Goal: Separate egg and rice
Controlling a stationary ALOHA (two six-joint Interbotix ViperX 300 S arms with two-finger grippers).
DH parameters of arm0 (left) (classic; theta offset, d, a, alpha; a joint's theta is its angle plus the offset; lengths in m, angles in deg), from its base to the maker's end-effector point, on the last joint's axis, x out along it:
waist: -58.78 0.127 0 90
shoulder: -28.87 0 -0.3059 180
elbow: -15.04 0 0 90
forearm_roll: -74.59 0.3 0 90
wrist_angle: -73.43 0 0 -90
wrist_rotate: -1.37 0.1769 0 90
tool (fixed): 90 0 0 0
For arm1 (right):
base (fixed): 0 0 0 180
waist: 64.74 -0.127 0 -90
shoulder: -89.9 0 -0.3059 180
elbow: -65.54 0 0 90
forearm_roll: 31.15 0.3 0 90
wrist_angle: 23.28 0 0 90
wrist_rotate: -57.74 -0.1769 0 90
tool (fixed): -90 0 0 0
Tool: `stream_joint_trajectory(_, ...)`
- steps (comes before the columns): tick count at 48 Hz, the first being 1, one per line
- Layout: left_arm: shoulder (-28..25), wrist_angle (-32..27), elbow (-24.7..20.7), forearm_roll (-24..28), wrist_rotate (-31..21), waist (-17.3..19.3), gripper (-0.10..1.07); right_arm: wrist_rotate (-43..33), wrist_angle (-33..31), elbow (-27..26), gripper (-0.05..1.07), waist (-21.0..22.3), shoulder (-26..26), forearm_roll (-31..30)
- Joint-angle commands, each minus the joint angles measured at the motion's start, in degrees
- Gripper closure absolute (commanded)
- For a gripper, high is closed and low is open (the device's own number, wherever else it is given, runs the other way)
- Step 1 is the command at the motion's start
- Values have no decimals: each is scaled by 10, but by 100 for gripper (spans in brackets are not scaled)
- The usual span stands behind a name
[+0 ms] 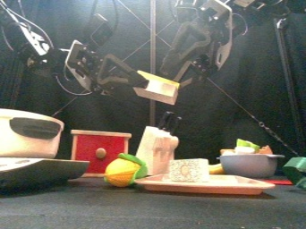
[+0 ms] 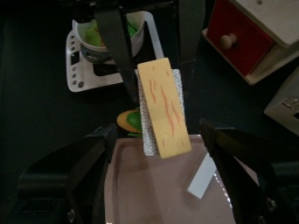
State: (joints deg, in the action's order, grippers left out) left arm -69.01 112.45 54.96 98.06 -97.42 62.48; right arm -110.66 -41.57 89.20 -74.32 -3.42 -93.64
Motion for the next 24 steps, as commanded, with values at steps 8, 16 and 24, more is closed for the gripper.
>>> stream_joint_trajectory(8, 6, 4, -8, -2, 1, -4, 42, 1, 2, -13, 4, 5, 9, 0)
stream_joint_trajectory(16, 6, 4, -9, -2, 1, -4, 42, 2, 2, -13, 18, 7, 8, 0)
stream_joint_trajectory(24, 6, 4, -11, -2, 1, -4, 42, 2, 3, -14, 32, 8, 7, 0)
